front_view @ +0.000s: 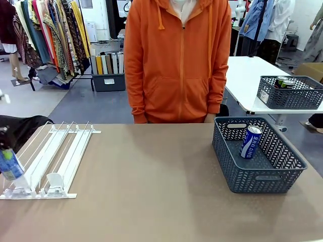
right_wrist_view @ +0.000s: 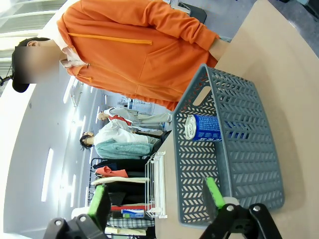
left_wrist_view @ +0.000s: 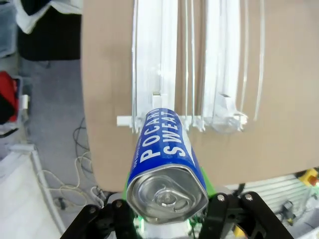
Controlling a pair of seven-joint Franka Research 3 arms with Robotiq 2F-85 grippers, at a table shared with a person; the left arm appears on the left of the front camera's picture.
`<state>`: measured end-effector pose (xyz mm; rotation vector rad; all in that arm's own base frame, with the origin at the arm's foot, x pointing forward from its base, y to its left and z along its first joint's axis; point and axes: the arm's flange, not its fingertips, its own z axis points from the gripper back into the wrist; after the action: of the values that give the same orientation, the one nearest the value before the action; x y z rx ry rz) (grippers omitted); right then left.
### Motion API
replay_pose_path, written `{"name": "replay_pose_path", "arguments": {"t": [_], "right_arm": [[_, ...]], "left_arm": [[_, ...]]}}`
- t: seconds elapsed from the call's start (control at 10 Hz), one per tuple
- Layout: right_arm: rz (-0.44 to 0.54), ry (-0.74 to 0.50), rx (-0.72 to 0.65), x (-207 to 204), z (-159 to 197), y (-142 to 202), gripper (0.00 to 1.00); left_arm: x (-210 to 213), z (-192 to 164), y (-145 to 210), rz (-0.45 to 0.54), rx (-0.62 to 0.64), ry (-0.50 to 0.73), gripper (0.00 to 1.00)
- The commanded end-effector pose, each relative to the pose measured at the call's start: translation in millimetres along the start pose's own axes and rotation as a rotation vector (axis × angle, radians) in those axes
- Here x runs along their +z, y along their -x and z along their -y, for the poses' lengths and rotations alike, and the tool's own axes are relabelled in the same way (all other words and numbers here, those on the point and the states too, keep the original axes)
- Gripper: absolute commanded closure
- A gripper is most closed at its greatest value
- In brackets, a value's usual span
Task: Retrieve and store the cans from the dispenser.
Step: Pick up one can from the Automatic Can Dispenser and place it in the middle of the table.
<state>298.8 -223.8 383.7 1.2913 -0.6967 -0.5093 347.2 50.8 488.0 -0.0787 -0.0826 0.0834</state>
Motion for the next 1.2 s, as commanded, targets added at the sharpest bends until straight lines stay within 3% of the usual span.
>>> {"name": "replay_pose_path", "arguments": {"t": [0.0,0.3,0.5,0.6,1.1], "right_arm": [[-0.003,-0.004,0.002,1.5,-3.0,-1.2,0.00],[-0.003,-0.004,0.002,1.5,-3.0,-1.2,0.00],[-0.003,-0.004,0.002,1.5,-3.0,-1.2,0.00],[-0.003,-0.004,0.002,1.5,-3.0,-1.2,0.00],[-0.003,-0.004,0.002,1.5,-3.0,-1.2,0.00]], "left_arm": [[62.6,5.1,19.9,-0.019,0.006,-0.029,1.00],[98.5,13.8,31.7,0.074,0.017,0.063,1.00],[89.9,5.3,22.5,0.040,0.051,0.160,1.00],[103.9,12.0,36.7,0.051,0.006,0.047,1.00],[99.3,12.9,33.2,0.043,0.012,0.063,1.00]]}}
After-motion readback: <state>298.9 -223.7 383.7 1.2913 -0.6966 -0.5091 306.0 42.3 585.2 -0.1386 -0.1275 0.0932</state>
